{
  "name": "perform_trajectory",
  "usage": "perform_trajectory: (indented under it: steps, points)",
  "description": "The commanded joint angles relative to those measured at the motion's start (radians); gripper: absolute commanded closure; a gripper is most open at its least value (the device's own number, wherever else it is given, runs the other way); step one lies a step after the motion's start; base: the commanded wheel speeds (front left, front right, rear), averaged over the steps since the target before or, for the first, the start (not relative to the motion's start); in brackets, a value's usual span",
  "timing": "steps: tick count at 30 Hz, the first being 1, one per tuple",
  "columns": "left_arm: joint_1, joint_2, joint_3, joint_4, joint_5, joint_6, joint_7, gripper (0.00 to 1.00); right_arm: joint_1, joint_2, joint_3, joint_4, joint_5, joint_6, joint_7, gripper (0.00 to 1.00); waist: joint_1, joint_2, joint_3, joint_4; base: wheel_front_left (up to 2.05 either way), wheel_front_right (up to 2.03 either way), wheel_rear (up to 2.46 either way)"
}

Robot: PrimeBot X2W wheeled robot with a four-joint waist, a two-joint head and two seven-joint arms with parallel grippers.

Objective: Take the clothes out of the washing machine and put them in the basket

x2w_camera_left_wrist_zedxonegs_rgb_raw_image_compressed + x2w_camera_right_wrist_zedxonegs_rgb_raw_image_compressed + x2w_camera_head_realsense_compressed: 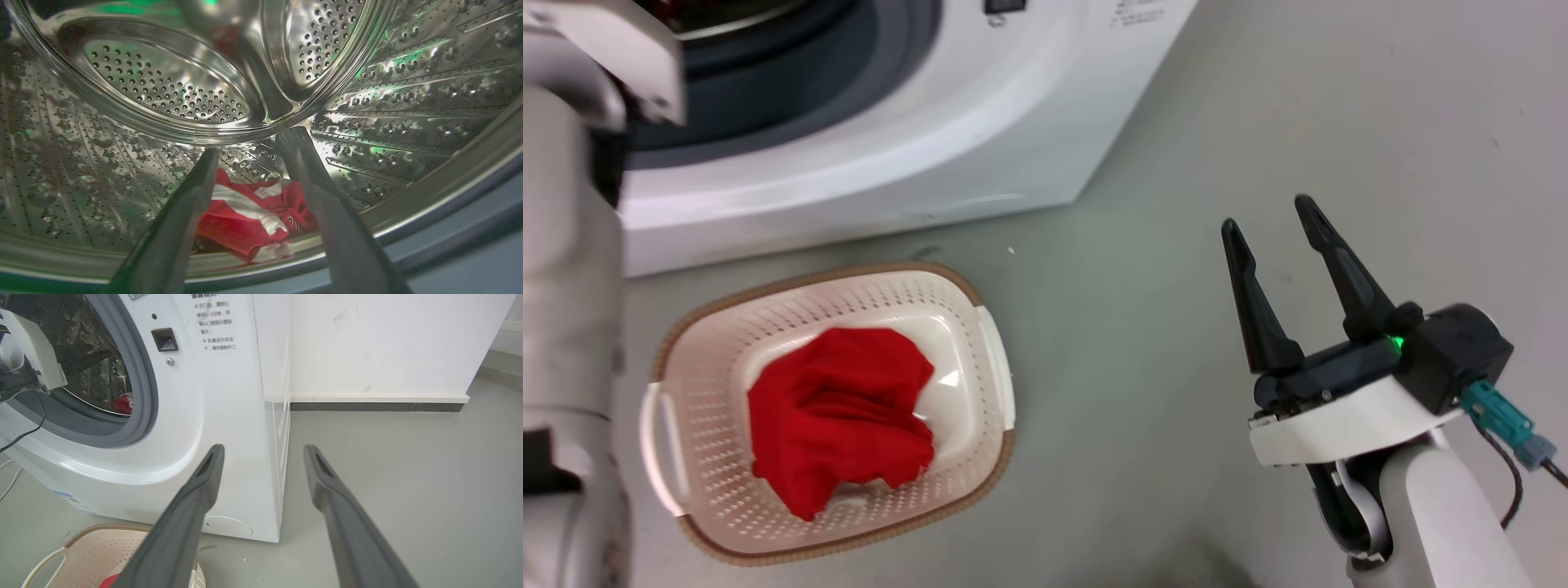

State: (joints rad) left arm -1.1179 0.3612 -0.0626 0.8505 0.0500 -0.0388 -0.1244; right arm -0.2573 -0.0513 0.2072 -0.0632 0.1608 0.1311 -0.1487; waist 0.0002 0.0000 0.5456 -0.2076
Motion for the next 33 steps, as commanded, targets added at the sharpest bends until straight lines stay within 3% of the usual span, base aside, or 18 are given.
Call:
perform_trajectory:
  steps: [1,12,14,15,19,28,29,31,33]
  points:
    - [-0.023,0.011,-0.004,0.013,0.005,-0.003,0.009,0.0,-0.02,0.002,0.002,0.005,0.011,-0.001,-0.009,0.0,-0.0002,0.0,0.052,-0.044,0.0,0.0,0.0]
    - [-0.257,0.151,-0.068,0.151,0.071,-0.045,0.244,0.0,-0.103,0.002,0.052,0.085,0.082,-0.001,-0.081,0.0,-0.0002,0.0,0.177,-0.14,0.0,0.0,0.0]
    - [-0.301,0.192,-0.072,0.158,0.081,-0.05,0.297,0.0,-0.112,0.003,0.057,0.096,0.093,-0.001,-0.088,0.0,-0.0002,0.0,0.198,-0.157,0.0,0.0,0.0]
    - [-0.353,0.242,-0.086,0.166,0.093,-0.066,0.376,0.0,-0.124,0.003,0.063,0.111,0.11,-0.001,-0.098,0.0,-0.0002,0.0,0.231,-0.182,0.0,0.0,0.0]
    - [-0.415,0.297,-0.116,0.158,0.109,-0.08,0.473,0.0,-0.139,0.003,0.079,0.127,0.134,-0.001,-0.108,0.0,-0.0002,0.0,0.265,-0.208,0.0,0.0,0.0]
    - [-0.437,0.342,-0.15,0.119,0.073,-0.09,0.715,0.0,-0.158,0.003,0.105,0.152,0.16,-0.001,-0.116,0.0,-0.0002,0.0,0.306,-0.22,0.0,0.0,0.0]
    - [-0.429,0.344,-0.149,0.11,0.066,-0.09,0.739,0.17,-0.161,0.002,0.106,0.154,0.163,-0.001,-0.116,0.0,-0.0002,0.0,0.308,-0.221,0.0,0.0,0.0]
    - [-0.412,0.345,-0.148,0.085,0.054,-0.09,0.782,1.0,-0.163,0.002,0.11,0.155,0.165,-0.001,-0.117,0.0,-0.0002,0.0,0.311,-0.221,0.0,0.0,0.0]
    - [-0.395,0.348,-0.143,0.053,0.04,-0.089,0.82,1.0,-0.166,0.002,0.111,0.153,0.169,-0.001,-0.117,0.0,-0.0002,0.0,0.313,-0.222,0.0,0.0,0.0]
